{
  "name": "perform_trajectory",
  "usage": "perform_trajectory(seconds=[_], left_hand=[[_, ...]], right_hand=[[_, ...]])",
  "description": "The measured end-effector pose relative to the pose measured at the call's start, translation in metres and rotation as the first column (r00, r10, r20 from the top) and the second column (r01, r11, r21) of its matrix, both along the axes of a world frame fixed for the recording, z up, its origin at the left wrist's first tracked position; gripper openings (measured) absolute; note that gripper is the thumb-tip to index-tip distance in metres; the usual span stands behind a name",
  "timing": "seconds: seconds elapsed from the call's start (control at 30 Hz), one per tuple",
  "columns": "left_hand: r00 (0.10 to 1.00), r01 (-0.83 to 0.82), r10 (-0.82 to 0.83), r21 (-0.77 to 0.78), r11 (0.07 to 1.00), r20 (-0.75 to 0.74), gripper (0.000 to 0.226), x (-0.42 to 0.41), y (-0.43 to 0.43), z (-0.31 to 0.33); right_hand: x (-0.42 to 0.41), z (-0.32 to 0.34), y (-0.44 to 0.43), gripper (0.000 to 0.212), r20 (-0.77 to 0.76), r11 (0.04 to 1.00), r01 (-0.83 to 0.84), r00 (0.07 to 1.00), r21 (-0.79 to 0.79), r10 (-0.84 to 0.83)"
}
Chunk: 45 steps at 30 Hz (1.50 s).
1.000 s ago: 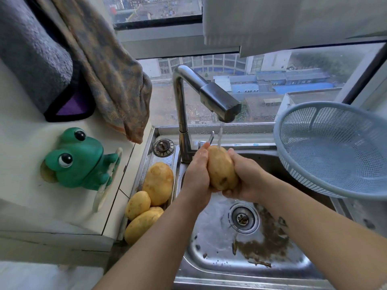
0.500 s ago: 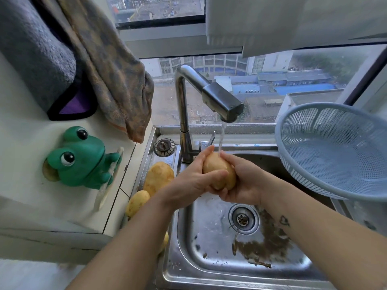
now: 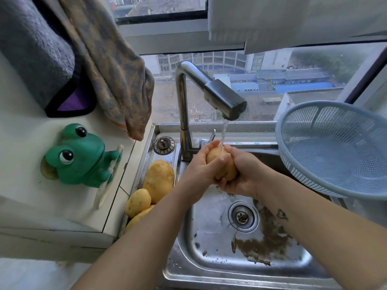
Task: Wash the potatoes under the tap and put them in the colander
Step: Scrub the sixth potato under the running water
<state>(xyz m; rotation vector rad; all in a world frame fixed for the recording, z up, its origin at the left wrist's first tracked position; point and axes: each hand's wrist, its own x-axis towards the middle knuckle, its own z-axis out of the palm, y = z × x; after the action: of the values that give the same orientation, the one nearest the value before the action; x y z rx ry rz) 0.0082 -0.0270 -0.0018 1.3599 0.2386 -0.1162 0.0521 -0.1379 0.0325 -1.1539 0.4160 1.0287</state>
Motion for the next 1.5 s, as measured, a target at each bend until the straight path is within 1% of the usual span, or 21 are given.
perform_trajectory(seconds=[0.1, 0.17, 0.2, 0.27, 0.33, 0.37, 0.4, 0.47, 0.57, 0.63, 0.7, 0.77, 0.8, 0.87, 0.97, 1.03, 1.13, 1.2, 1.3, 1.4, 1.5], left_hand=[[0.993, -0.115, 0.118, 0.116, 0.987, -0.017, 0.072, 0.002, -0.004, 0.001], [0.992, -0.101, 0.111, 0.169, 0.98, -0.053, 0.069, 0.002, -0.003, 0.005], [0.994, -0.057, 0.07, 0.15, 0.987, -0.082, 0.064, 0.002, 0.0, 0.005], [0.989, 0.027, -0.029, -0.014, 1.0, -0.145, 0.052, -0.001, 0.011, 0.005], [0.98, 0.046, -0.088, -0.227, 0.973, -0.18, 0.053, -0.007, 0.023, 0.008], [0.979, 0.054, -0.11, -0.3, 0.952, -0.173, 0.059, -0.011, 0.027, 0.011], [0.979, 0.075, -0.133, -0.338, 0.938, -0.152, 0.065, -0.014, 0.03, 0.012], [0.982, 0.114, -0.157, -0.342, 0.933, -0.102, 0.076, -0.016, 0.032, 0.014], [0.987, 0.119, -0.142, -0.262, 0.958, -0.071, 0.08, -0.016, 0.024, 0.014], [0.991, 0.105, -0.118, -0.187, 0.977, -0.061, 0.081, -0.014, 0.017, 0.014], [0.993, 0.109, -0.11, -0.015, 0.994, -0.037, 0.089, -0.011, 0.01, 0.011], [0.993, 0.113, -0.114, 0.201, 0.973, -0.006, 0.101, -0.011, 0.003, 0.01], [0.994, 0.105, -0.109, 0.254, 0.961, 0.001, 0.1, -0.012, 0.0, 0.011], [0.995, 0.087, -0.098, 0.295, 0.952, 0.023, 0.092, -0.013, -0.003, 0.015], [0.993, 0.096, -0.112, 0.32, 0.943, 0.031, 0.083, -0.014, 0.0, 0.02], [0.991, 0.13, -0.137, 0.281, 0.951, 0.004, 0.086, -0.016, 0.006, 0.024], [0.977, 0.21, -0.205, 0.079, 0.975, -0.063, 0.086, -0.02, 0.021, 0.028], [0.97, 0.223, -0.226, -0.042, 0.974, -0.088, 0.081, -0.022, 0.029, 0.029], [0.967, 0.232, -0.245, -0.161, 0.959, -0.065, 0.077, -0.025, 0.04, 0.03], [0.975, 0.204, -0.22, -0.254, 0.946, -0.037, 0.067, -0.025, 0.045, 0.027], [0.993, 0.106, -0.116, -0.367, 0.924, -0.006, 0.059, -0.021, 0.032, 0.019]], right_hand=[[-0.002, -0.001, 0.006, 0.034, 0.04, 1.0, 0.012, 0.999, 0.009, -0.012], [-0.003, -0.002, 0.009, 0.033, 0.015, 0.999, 0.037, 0.999, 0.022, -0.037], [-0.002, -0.004, 0.01, 0.035, -0.015, 0.999, 0.043, 0.999, 0.033, -0.042], [-0.001, -0.007, 0.01, 0.043, -0.07, 0.998, 0.03, 0.997, 0.054, -0.026], [-0.001, -0.008, 0.01, 0.049, -0.12, 0.996, 0.003, 0.993, 0.092, 0.009], [-0.002, -0.008, 0.011, 0.05, -0.148, 0.993, -0.005, 0.989, 0.12, 0.023], [-0.003, -0.007, 0.012, 0.05, -0.172, 0.989, -0.006, 0.985, 0.147, 0.031], [-0.003, -0.007, 0.011, 0.051, -0.198, 0.984, 0.01, 0.98, 0.177, 0.026], [-0.003, -0.007, 0.007, 0.048, -0.201, 0.984, 0.052, 0.979, 0.172, -0.016], [-0.004, -0.007, 0.005, 0.048, -0.208, 0.978, 0.115, 0.975, 0.171, -0.078], [-0.004, -0.007, 0.005, 0.05, -0.211, 0.968, 0.197, 0.964, 0.155, -0.162], [-0.004, -0.01, 0.006, 0.053, -0.204, 0.955, 0.268, 0.949, 0.126, -0.24], [-0.004, -0.012, 0.007, 0.054, -0.201, 0.949, 0.29, 0.944, 0.121, -0.262], [-0.005, -0.014, 0.007, 0.059, -0.198, 0.943, 0.298, 0.943, 0.146, -0.268], [-0.007, -0.011, 0.005, 0.064, -0.236, 0.935, 0.27, 0.948, 0.229, -0.215], [-0.01, -0.009, 0.003, 0.065, -0.256, 0.933, 0.223, 0.955, 0.282, -0.151], [-0.011, -0.009, 0.0, 0.062, -0.252, 0.925, 0.173, 0.964, 0.337, -0.088], [-0.01, -0.009, -0.001, 0.059, -0.223, 0.931, 0.13, 0.973, 0.341, -0.054], [-0.011, -0.004, 0.002, 0.053, -0.193, 0.94, 0.099, 0.981, 0.326, -0.036], [-0.01, -0.001, 0.004, 0.045, -0.173, 0.94, 0.104, 0.984, 0.324, -0.05], [-0.009, -0.006, 0.004, 0.048, -0.133, 0.925, 0.172, 0.982, 0.339, -0.134]])
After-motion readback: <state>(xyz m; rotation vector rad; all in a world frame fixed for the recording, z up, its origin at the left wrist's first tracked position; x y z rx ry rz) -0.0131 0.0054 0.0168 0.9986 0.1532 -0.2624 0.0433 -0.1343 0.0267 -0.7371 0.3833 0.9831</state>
